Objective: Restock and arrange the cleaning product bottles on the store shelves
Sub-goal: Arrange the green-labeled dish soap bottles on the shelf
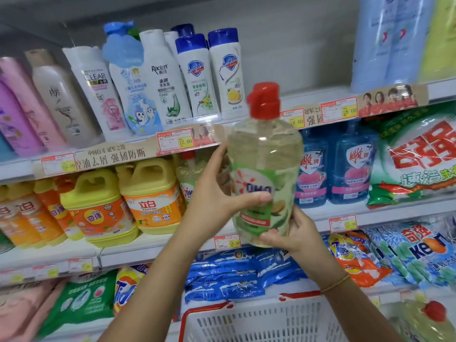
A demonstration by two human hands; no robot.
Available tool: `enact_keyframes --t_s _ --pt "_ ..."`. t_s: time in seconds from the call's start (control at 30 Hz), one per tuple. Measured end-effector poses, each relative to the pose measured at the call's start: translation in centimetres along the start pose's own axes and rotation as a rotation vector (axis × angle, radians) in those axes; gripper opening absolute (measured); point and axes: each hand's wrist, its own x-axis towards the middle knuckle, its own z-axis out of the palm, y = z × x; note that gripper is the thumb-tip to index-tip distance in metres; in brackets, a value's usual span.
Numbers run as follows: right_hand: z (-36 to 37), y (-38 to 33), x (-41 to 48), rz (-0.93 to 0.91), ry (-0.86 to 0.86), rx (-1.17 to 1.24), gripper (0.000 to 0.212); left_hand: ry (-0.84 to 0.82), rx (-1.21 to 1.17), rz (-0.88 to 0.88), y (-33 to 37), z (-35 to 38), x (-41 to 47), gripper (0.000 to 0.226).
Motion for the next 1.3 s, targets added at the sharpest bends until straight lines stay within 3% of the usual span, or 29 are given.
enact_keyframes --t_s 0.07,0.13,0.23,0.4,0.47,0.57,0.67,0.7,0.8,0.83,1.0,1.1,1.17,1.23,1.3 --pt "-0.4 -0.1 -0.2 -0.004 -0.16 0.142 0.074 -0.202 -0.066 -0.026 0.1 -1.0 0.1 0.093" --pt "-0.4 -0.2 -0.5 0.023 -0.319 0.294 0.092 -0.335 -0.096 -0.052 0.0 -1.2 -0.1 0.089" --pt "-0.9 -0.6 -0.7 0.036 -0.448 0.4 0.095 -0.305 -0.119 -0.089 0.0 -0.7 -0.4 0.09" --pt "-1.8 -4.0 -2.4 0.199 -0.29 0.171 0.083 -0.116 -0.246 -0.138 1.1 0.7 -1.0 0.096" --pt "-1.9 -6.3 -3.3 0.207 -0.266 0.066 0.087 -0.089 -0.355 -0.193 1.7 0.9 -1.0 0.084" --pt "-1.4 -10.4 -4.7 0.212 -0.255 -0.076 0.084 -0.142 -0.53 -0.275 2.9 1.0 -1.3 0.054" --pt "-0.6 -13.7 -6.1 0.184 -0.214 -0.184 0.071 -0.206 -0.731 -0.359 4.2 1.2 -1.5 0.082" --pt "-0.4 -14.5 -6.5 0.163 -0.19 -0.193 0.066 -0.214 -0.773 -0.371 4.8 1.4 -1.6 0.078" --pt "-0.2 -16.5 -7.2 0.144 -0.138 -0.192 0.065 -0.215 -0.831 -0.397 7.0 2.2 -1.8 0.027" --pt "-0.2 -17.1 -7.4 0.148 -0.127 -0.206 0.068 -0.211 -0.836 -0.411 7.9 2.6 -2.0 0.021" --pt "-1.6 -19.5 -8.1 0.15 -0.055 -0.29 0.068 -0.201 -0.89 -0.411 9.5 4.2 -2.6 0.037" --pt "-2.6 -19.6 -8.1 0.203 -0.052 -0.295 0.074 -0.252 -0.91 -0.436 8.3 4.3 -3.1 0.021" --pt "-2.8 -19.0 -8.0 0.226 -0.068 -0.348 0.068 -0.358 -0.87 -0.449 6.8 4.6 -2.9 0.055" --pt "-3.0 -17.6 -7.8 0.208 -0.054 -0.432 0.048 -0.454 -0.711 -0.386 5.3 5.3 -2.7 0.088" --pt "-3.7 -15.7 -7.7 0.176 -0.027 -0.376 0.035 -0.452 -0.472 -0.294 4.1 6.0 -2.8 0.095"
